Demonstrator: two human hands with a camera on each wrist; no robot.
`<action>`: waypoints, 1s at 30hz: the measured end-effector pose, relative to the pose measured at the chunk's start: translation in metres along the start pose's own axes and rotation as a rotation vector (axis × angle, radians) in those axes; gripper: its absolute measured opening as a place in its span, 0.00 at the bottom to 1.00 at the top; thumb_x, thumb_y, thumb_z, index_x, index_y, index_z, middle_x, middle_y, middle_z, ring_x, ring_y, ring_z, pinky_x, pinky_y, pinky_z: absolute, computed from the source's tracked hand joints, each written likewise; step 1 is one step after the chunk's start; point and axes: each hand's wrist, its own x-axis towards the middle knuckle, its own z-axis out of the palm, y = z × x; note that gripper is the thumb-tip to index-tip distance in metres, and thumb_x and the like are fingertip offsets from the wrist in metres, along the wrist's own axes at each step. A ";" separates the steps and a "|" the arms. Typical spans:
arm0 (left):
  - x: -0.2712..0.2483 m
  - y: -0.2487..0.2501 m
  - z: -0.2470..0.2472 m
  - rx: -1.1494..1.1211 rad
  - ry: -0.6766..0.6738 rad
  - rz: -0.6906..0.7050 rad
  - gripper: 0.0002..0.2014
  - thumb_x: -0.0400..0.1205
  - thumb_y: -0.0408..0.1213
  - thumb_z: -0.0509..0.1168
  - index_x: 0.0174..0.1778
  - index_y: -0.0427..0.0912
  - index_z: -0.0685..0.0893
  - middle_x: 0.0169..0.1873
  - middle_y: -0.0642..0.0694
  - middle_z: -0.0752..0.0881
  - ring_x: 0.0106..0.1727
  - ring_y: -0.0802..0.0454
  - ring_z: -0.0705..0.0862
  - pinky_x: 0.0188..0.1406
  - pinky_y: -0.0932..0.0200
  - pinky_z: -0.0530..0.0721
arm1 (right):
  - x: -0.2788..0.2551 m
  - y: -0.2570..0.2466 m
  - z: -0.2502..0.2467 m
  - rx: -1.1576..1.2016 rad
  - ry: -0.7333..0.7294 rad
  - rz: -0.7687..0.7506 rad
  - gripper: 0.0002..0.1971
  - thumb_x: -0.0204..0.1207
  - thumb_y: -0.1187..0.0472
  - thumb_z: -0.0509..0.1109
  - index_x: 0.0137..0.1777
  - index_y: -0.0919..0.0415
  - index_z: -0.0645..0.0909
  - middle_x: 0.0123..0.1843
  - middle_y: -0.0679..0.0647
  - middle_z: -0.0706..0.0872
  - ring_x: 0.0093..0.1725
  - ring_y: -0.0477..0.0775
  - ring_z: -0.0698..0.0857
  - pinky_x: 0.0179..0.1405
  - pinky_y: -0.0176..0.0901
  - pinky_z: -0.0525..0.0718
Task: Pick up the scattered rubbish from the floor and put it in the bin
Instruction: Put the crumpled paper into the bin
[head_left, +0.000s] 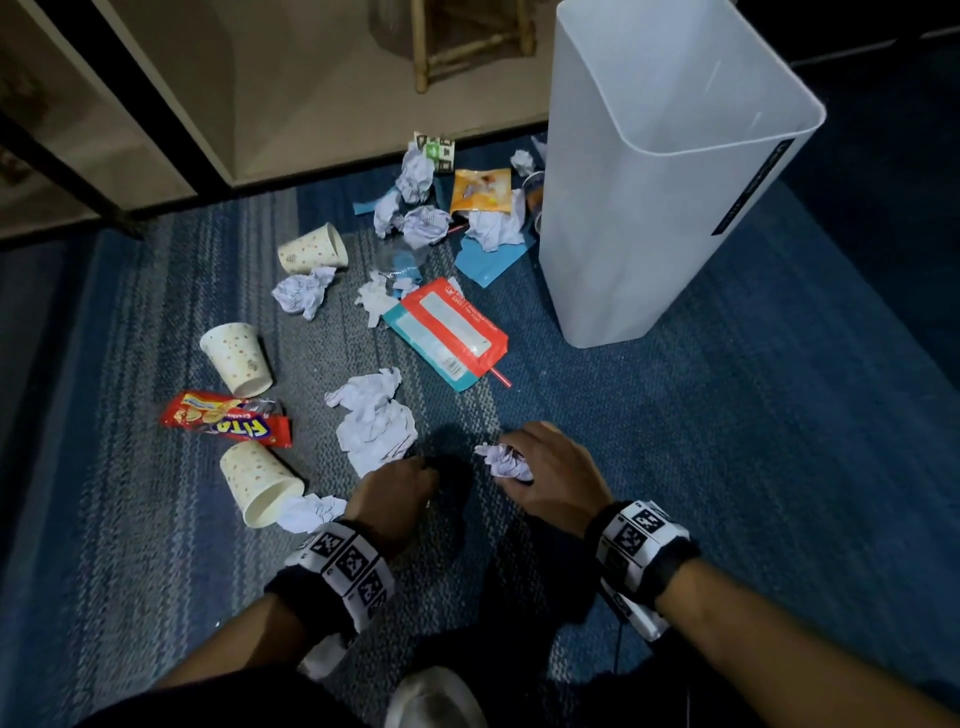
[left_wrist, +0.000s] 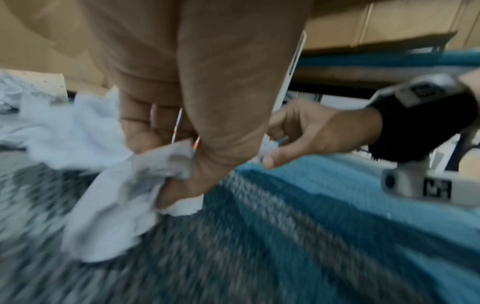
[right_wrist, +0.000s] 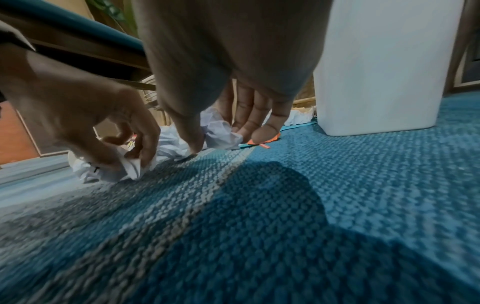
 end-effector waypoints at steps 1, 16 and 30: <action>-0.001 0.000 -0.004 -0.048 0.057 0.024 0.12 0.81 0.33 0.61 0.59 0.43 0.81 0.59 0.42 0.82 0.61 0.38 0.83 0.52 0.44 0.83 | 0.000 0.000 -0.002 0.005 0.015 0.000 0.18 0.71 0.52 0.75 0.59 0.59 0.85 0.52 0.54 0.86 0.55 0.61 0.85 0.47 0.53 0.83; 0.010 0.023 -0.134 -0.299 0.642 0.132 0.07 0.76 0.37 0.71 0.45 0.45 0.79 0.40 0.50 0.80 0.40 0.48 0.79 0.39 0.53 0.78 | 0.032 -0.010 -0.089 0.068 0.277 0.036 0.20 0.74 0.49 0.78 0.64 0.55 0.85 0.51 0.51 0.84 0.52 0.53 0.84 0.52 0.45 0.80; 0.021 0.048 -0.292 -0.562 1.297 0.242 0.11 0.77 0.33 0.71 0.53 0.43 0.79 0.43 0.54 0.83 0.43 0.52 0.83 0.44 0.52 0.84 | 0.055 -0.045 -0.234 0.210 0.813 -0.127 0.26 0.73 0.53 0.82 0.69 0.58 0.82 0.56 0.47 0.88 0.51 0.42 0.86 0.51 0.40 0.88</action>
